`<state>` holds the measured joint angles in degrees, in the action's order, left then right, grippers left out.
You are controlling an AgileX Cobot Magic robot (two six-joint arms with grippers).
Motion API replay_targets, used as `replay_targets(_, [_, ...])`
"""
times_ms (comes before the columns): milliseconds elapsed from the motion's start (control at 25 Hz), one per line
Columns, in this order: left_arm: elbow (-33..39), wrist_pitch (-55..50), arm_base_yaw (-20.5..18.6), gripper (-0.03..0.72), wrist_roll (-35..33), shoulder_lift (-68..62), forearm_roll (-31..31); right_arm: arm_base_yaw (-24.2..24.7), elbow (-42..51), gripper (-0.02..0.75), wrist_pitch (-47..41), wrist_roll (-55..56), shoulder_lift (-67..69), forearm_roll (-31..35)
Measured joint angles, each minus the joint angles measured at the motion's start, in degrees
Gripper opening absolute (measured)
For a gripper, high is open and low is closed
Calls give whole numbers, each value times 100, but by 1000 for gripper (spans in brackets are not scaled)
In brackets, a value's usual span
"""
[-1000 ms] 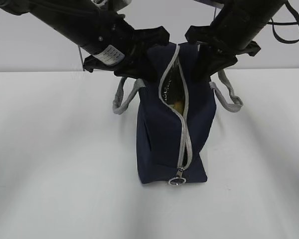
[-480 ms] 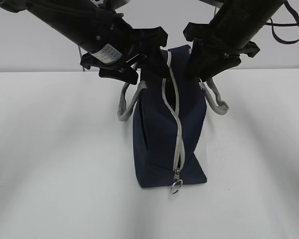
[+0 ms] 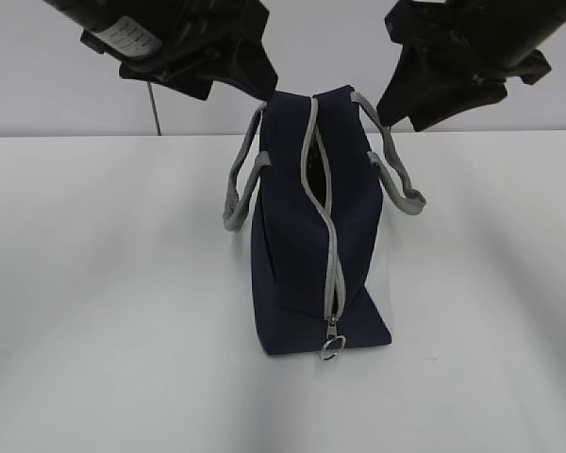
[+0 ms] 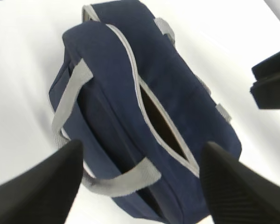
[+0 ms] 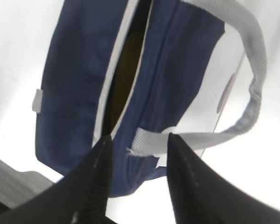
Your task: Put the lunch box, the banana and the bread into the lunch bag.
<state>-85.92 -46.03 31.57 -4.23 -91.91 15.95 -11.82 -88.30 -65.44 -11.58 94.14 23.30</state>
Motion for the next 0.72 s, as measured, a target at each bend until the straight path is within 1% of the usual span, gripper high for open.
replay_targets(80, [447,80,31,505,-28,197,-42,0,625,290,474,-223,-389,77])
replay_targets(200, [1174,350,38,484,-54,550,-49,0,1671,290,1020,-889,-1035,435])
replay_targets(360, [2078,606,38,471,-280,1177,-56,0,2841,290,1319,-2115,-1743,1065])
replay_targets(480, [2405,662,38,468,-571,1680,-56,0,3685,290,1394,-2942,-2045,1600])
replay_targets(640, [2551,722,43,467,-927,2099,-56,0,4520,290,1485,-4106,-2132,2223])
replay_targets(720, [2556,739,43,466,-972,2178,-56,0,4878,290,1612,-4840,-2132,2567])
